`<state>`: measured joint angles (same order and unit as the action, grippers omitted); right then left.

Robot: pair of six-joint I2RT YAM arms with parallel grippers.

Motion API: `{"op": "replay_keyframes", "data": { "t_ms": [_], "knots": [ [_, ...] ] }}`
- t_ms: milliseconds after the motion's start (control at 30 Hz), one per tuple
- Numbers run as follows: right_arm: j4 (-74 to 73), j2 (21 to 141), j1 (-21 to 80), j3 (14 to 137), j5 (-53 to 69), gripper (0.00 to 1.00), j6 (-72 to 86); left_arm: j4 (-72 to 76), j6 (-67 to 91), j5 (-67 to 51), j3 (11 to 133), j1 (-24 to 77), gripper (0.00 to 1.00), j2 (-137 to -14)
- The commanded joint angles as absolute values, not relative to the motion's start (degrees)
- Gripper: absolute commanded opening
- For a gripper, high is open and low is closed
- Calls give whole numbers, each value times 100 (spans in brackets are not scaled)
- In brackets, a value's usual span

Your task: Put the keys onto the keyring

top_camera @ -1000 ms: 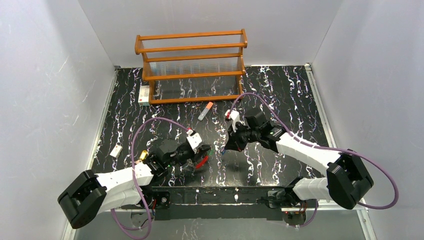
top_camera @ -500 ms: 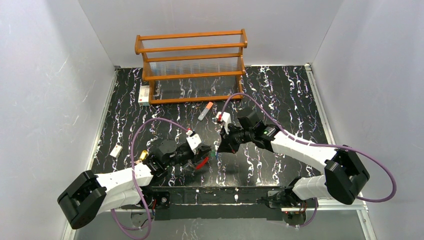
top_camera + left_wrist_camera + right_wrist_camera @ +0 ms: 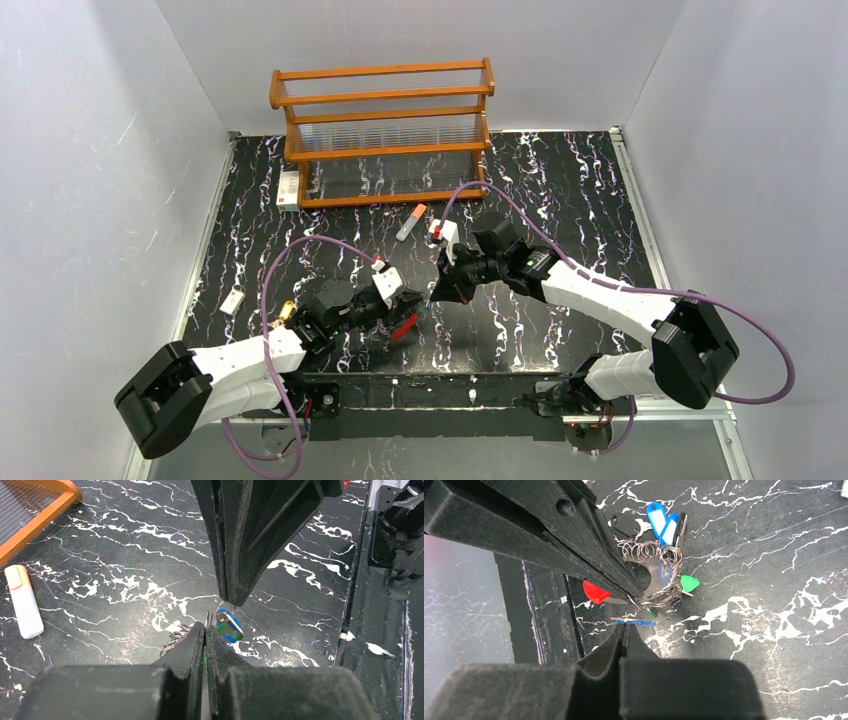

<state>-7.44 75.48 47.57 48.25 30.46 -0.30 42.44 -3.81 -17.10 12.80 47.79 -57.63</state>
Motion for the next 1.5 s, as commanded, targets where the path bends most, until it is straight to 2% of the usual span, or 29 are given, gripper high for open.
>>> {"op": "replay_keyframes", "data": {
  "t_ms": [0, 600, 1400, 1467],
  "knots": [
    [-605, 7550, 4812, 5119, 3163, 1, -88, 4430, -391, -1755, 1266, 4787, 0, -5634],
    [-781, 7705, 4832, 5071, 2493, 1, -44, 4421, -387, -1740, 1239, 4778, 0, -5566],
    [-700, 7572, 4832, 4841, 2191, 1, 25, 4412, -387, -1698, 1209, 4784, 0, -5520],
    [-596, 7450, 4829, 4815, 2140, 18, 24, 4412, -378, -1708, 1213, 4784, 0, -5499]
  ]
}}
